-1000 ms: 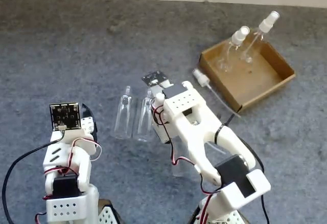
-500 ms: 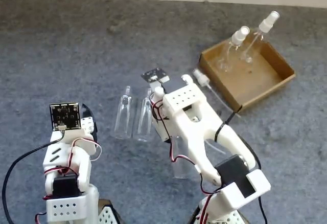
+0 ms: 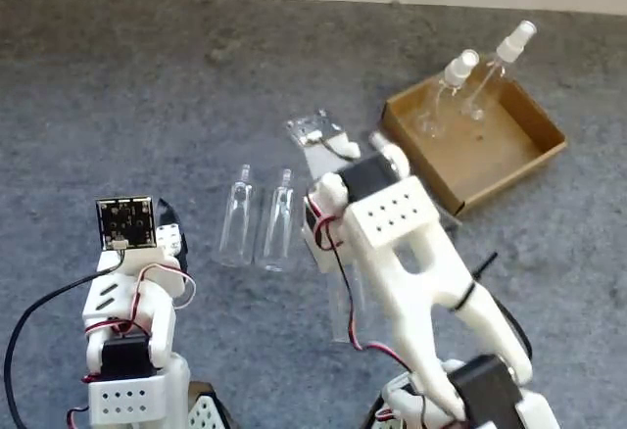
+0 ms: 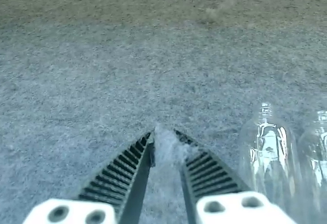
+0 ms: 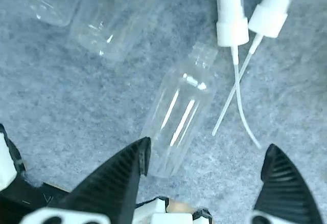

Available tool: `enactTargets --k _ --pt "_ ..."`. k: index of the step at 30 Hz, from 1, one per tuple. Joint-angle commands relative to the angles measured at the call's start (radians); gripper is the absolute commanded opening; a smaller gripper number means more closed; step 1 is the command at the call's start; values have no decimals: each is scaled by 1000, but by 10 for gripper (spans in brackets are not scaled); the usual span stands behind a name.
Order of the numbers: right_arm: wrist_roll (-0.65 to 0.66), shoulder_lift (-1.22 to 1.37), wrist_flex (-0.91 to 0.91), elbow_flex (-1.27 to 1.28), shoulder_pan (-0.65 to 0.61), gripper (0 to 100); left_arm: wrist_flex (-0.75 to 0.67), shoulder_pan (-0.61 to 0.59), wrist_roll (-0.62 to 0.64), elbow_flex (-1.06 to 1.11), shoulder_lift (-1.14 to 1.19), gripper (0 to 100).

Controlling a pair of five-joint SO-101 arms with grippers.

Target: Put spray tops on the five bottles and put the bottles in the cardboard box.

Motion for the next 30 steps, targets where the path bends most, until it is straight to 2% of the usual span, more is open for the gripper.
enactTargets --k 1,5,13,20,26,30 --pt "-11 -124 7 74 7 311 -23 15 3 21 -7 6" --pt "-5 -216 -30 205 8 311 -23 15 3 21 -7 6" --pt "-11 -292 -337 495 2 311 -23 15 3 21 -7 6" --pt "-17 -288 -410 596 -104 311 -23 15 3 21 -7 6" --pt "-298 -288 -526 599 -107 310 -23 15 3 21 -7 6" --pt "-313 -286 -631 613 -111 310 -23 15 3 21 -7 6"
